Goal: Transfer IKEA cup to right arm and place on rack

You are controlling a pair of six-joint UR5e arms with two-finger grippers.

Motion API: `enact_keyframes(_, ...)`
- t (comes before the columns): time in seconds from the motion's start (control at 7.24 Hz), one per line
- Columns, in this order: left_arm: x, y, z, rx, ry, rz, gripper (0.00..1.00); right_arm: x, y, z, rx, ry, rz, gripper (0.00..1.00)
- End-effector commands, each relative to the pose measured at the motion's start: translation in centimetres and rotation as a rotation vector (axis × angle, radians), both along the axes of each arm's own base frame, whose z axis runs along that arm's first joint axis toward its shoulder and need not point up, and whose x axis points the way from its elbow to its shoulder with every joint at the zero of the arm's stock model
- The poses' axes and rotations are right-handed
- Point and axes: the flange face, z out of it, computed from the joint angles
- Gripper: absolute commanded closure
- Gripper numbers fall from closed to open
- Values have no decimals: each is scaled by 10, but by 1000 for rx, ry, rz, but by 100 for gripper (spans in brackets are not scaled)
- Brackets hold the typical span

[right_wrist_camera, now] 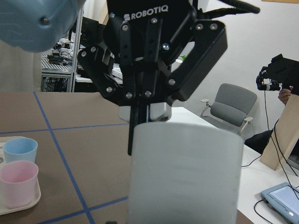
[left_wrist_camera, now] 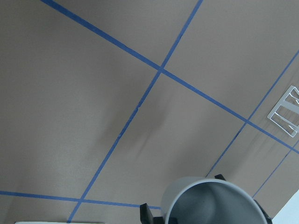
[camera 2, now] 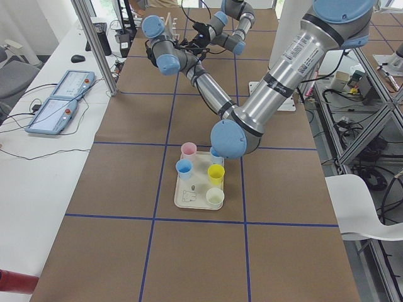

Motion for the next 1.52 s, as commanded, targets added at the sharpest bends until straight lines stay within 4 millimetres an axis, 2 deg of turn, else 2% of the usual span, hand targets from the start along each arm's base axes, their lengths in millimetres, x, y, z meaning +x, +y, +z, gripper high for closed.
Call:
enact_keyframes(0.0,0,0,0,-2,0,0,100,0,0,5,-34,-14,-8,26)
enact_keyframes(0.14,0,0,0,0,0,1,100,0,0,5,-36,-13,-6,32)
enact_keyframes(0.28,0,0,0,0,0,1,100,-2,-1,7,-43,2,-6,43)
enact_keyframes(0.41,0,0,0,0,0,1,100,2,0,4,-43,-3,1,48)
enact_keyframes(0.69,0,0,1,-1,0,1,100,3,1,2,-44,-4,4,49)
enact_keyframes(0.83,0,0,0,0,0,1,60,3,1,2,-44,-4,4,50)
enact_keyframes(0.97,0,1,-2,3,2,1,1,3,1,3,-44,-2,4,50)
enact_keyframes(1.38,-4,-1,0,10,2,-5,0,3,-2,16,-54,17,8,54)
